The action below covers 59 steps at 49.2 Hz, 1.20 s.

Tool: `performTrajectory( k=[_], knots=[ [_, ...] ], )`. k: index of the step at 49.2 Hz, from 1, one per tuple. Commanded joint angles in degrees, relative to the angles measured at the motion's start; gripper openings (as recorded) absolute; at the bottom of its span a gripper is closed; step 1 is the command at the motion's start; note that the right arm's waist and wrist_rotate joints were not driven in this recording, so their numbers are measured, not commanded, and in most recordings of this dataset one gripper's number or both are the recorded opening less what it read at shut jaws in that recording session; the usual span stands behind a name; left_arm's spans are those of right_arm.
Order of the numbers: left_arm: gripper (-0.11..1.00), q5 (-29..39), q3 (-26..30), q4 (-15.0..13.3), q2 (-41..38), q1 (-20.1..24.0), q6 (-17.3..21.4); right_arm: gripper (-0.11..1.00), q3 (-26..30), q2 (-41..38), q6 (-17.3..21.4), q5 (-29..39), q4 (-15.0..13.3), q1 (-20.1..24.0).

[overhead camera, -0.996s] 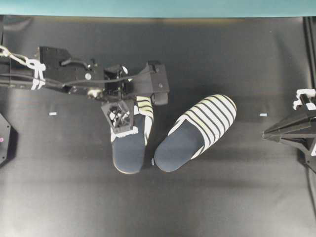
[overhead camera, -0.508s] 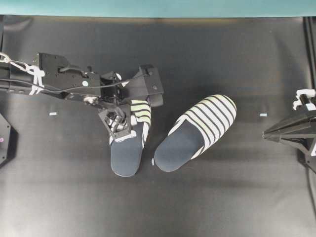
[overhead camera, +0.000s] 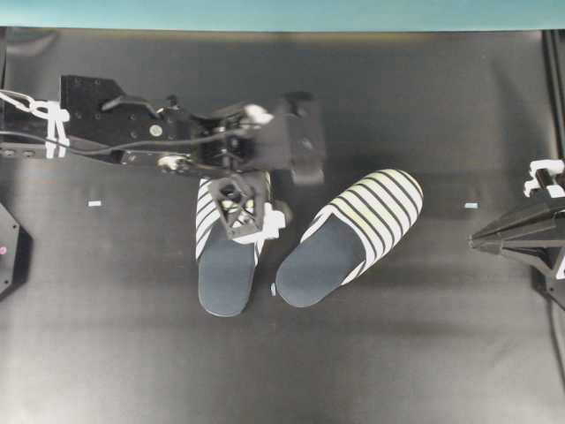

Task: Arrange the slippers with the left arm.
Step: 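Reach the left gripper over to the right slipper's toe, then grasp the right slipper's toe with the left gripper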

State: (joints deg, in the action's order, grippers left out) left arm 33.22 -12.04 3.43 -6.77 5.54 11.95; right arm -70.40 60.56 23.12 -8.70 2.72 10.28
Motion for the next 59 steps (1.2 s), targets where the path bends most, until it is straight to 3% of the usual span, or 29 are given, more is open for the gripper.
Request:
performTrajectory(
  k=[1, 5, 9, 24, 38, 44, 54, 56, 59],
  knots=[
    [0.9, -5.45, 2.11, 0.09, -2.11, -1.85, 12.3, 0.0, 0.35, -0.18, 0.0, -0.26, 0.0, 0.0],
    [0.9, -10.81, 2.99, 0.09, -5.27, -2.55, 20.92, 0.0, 0.35, -0.18, 0.09, -0.26, 0.0, -0.09],
    [0.9, -12.66, 4.92, 0.09, -8.88, -2.72, 24.7, 0.0, 0.35, 0.0, 0.0, -0.26, 0.0, -0.09],
    [0.9, -11.34, 15.82, 0.09, -20.92, -2.55, 25.05, 0.0, 0.35, 0.35, 0.0, -0.26, 0.0, -0.09],
    [0.85, -2.11, 18.63, 0.09, -23.82, -2.02, 25.4, 0.0, 0.35, 0.44, 0.09, -0.44, 0.0, -0.09],
    [0.65, -0.79, 19.25, 0.09, -23.82, -1.58, 24.79, 0.0, 0.18, 0.44, 0.09, -0.62, 0.0, -0.09],
    [0.08, 1.49, 23.2, 0.09, -22.85, -1.58, 21.88, 0.0, 0.18, 0.44, 0.09, -0.7, 0.0, -0.09],
    [0.02, 2.81, 24.08, 0.09, -22.59, -1.14, 20.65, 0.0, 0.18, 0.44, 0.0, -0.7, 0.0, -0.09],
    [0.01, 5.27, 25.22, 0.09, -21.97, -0.53, 18.63, 0.0, 0.18, 0.44, 0.0, -0.79, 0.0, -0.09]
  ],
)
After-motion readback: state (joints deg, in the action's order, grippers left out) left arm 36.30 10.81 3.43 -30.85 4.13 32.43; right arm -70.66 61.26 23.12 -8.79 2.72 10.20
